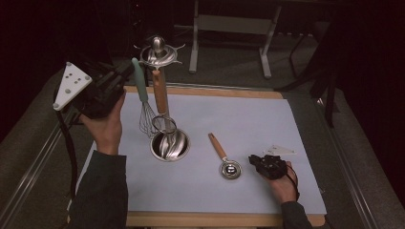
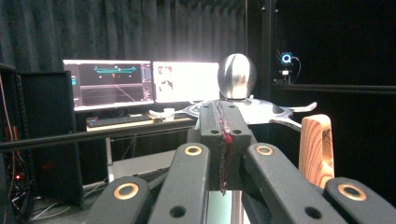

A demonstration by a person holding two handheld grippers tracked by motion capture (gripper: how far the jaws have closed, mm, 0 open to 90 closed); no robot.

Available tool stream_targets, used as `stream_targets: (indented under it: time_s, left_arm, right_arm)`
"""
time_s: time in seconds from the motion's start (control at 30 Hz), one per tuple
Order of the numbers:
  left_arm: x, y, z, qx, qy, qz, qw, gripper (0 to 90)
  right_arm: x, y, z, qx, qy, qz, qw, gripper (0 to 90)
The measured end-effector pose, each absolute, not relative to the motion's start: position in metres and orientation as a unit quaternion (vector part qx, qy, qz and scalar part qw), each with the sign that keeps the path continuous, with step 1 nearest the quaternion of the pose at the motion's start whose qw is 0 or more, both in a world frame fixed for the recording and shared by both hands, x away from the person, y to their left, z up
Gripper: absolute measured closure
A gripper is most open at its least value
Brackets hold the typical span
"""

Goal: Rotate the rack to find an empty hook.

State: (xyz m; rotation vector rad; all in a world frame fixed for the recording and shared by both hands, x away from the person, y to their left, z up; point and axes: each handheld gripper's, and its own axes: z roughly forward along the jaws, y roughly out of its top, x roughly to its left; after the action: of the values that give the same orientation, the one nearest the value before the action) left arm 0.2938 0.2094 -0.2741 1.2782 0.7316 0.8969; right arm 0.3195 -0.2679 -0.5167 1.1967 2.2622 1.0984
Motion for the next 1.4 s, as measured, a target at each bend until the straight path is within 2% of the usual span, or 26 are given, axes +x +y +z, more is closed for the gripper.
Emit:
stream_targets:
  time_s: [1.4]
  left_arm:
    - [0.330,0.220,-0.267,0.574,0.358,0.401,0.618,90.0]
  right_arm:
    - [0.319,-0.268,-0.518,0.424,0.799,0.388,0.178,81.2]
